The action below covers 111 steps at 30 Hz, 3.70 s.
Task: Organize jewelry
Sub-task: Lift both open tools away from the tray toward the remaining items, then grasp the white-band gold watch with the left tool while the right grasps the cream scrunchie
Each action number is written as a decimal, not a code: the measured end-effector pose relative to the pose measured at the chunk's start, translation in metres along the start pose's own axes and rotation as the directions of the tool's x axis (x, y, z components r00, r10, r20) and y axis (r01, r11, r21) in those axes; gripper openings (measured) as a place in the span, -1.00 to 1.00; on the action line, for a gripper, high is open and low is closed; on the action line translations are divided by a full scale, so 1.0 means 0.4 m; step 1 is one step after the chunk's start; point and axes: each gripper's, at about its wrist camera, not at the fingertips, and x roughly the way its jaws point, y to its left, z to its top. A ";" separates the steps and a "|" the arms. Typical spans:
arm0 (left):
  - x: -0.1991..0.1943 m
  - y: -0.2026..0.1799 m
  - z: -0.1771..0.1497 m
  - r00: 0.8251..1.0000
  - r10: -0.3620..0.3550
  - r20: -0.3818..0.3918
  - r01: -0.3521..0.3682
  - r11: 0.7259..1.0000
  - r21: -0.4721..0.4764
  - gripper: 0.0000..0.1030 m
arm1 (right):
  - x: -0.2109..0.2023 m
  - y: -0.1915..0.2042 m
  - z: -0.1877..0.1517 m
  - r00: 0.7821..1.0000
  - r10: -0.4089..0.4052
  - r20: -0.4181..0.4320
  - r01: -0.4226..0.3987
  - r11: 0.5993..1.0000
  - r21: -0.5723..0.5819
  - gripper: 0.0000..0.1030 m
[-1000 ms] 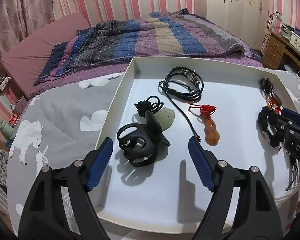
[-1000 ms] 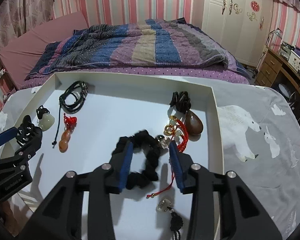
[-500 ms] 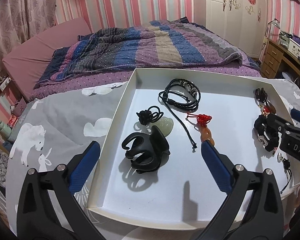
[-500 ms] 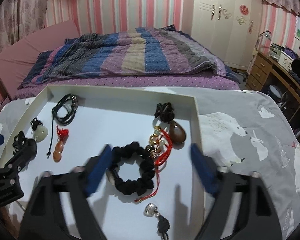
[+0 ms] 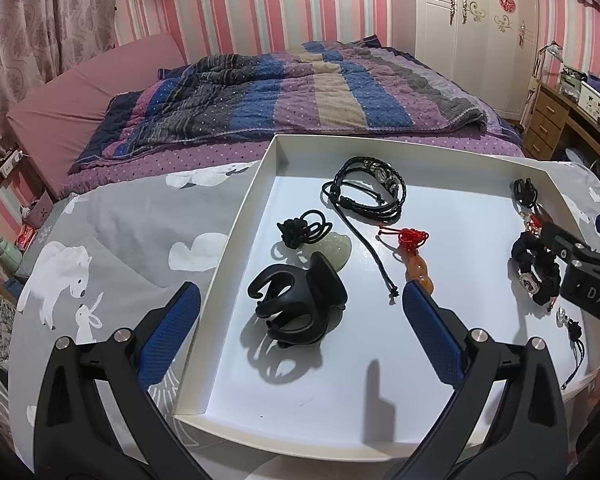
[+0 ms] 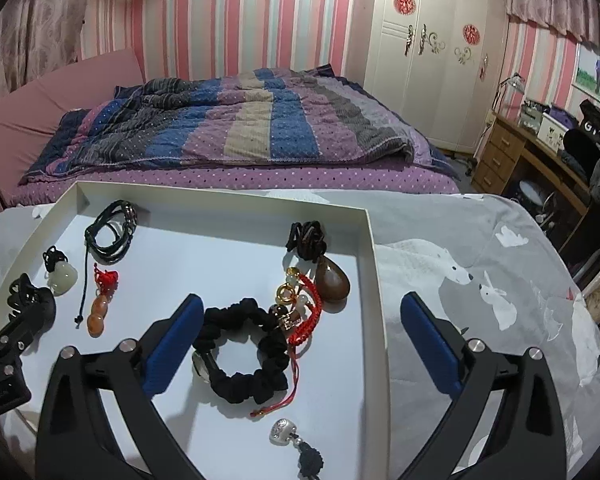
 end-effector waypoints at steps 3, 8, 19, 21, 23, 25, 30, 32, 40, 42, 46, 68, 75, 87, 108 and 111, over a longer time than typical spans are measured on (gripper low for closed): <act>-0.003 -0.003 -0.002 1.000 0.006 0.006 -0.006 1.000 0.007 0.94 | -0.002 -0.001 0.000 1.000 0.007 0.008 -0.007 1.000 -0.006 0.92; -0.018 -0.009 -0.007 1.000 0.020 0.015 -0.020 1.000 0.022 0.94 | -0.010 -0.009 0.005 1.000 0.024 0.015 -0.024 1.000 0.009 0.92; -0.129 0.046 -0.031 1.000 0.027 -0.009 -0.027 1.000 -0.010 0.94 | -0.078 -0.021 0.005 0.999 0.030 -0.028 -0.030 0.999 -0.011 0.92; -0.162 0.063 -0.046 1.000 0.013 -0.015 -0.013 0.999 -0.036 0.94 | -0.110 -0.024 -0.004 1.000 0.017 -0.023 -0.017 1.000 -0.023 0.92; -0.205 0.080 -0.067 1.000 -0.005 -0.014 0.004 0.997 -0.071 0.94 | -0.151 -0.035 -0.020 0.999 0.037 -0.030 -0.037 0.999 -0.016 0.92; -0.245 0.088 -0.088 1.000 0.006 0.000 -0.006 0.996 -0.090 0.94 | -0.188 -0.046 -0.039 0.997 0.062 -0.037 -0.063 0.998 -0.008 0.92; -0.328 0.085 -0.153 1.000 0.017 0.021 -0.016 0.997 -0.079 0.94 | -0.273 -0.067 -0.105 0.998 -0.006 -0.067 0.003 0.999 -0.050 0.92; -0.355 0.082 -0.180 1.000 0.013 0.022 -0.011 0.997 -0.074 0.94 | -0.300 -0.075 -0.129 0.997 -0.007 -0.073 0.002 0.997 -0.075 0.92; -0.466 0.054 -0.293 0.999 -0.014 0.045 0.017 0.998 -0.056 0.94 | -0.428 -0.104 -0.242 0.999 0.011 -0.047 -0.017 0.992 -0.123 0.92; -0.495 0.043 -0.324 0.999 -0.005 0.047 0.007 0.999 -0.031 0.94 | -0.451 -0.121 -0.264 0.998 0.031 -0.048 -0.036 0.994 -0.099 0.92; -0.539 0.038 -0.389 0.999 -0.018 0.027 0.019 0.999 -0.036 0.94 | -0.503 -0.167 -0.321 0.997 0.057 -0.052 -0.061 0.995 -0.073 0.92; -0.649 -0.020 -0.661 0.999 -0.047 -0.021 0.047 0.999 0.008 0.94 | -0.626 -0.366 -0.618 0.991 0.061 -0.117 -0.062 0.998 0.002 0.92; -0.645 -0.019 -0.688 0.993 -0.097 -0.071 0.097 0.995 -0.003 0.94 | -0.638 -0.411 -0.648 0.994 0.005 -0.107 -0.003 1.000 0.021 0.92; -0.666 -0.101 -0.735 0.988 -0.130 -0.085 0.133 0.991 0.031 0.94 | -0.644 -0.430 -0.691 0.993 0.011 -0.118 -0.008 1.000 0.030 0.92; -0.616 -0.103 -0.760 0.991 -0.086 -0.104 0.087 0.996 0.010 0.94 | -0.623 -0.463 -0.748 0.987 0.054 -0.151 -0.039 0.994 0.099 0.76; -0.606 -0.100 -0.757 0.990 -0.092 -0.111 0.093 0.996 0.001 0.93 | -0.608 -0.459 -0.749 0.984 0.032 -0.173 -0.018 0.996 0.083 0.48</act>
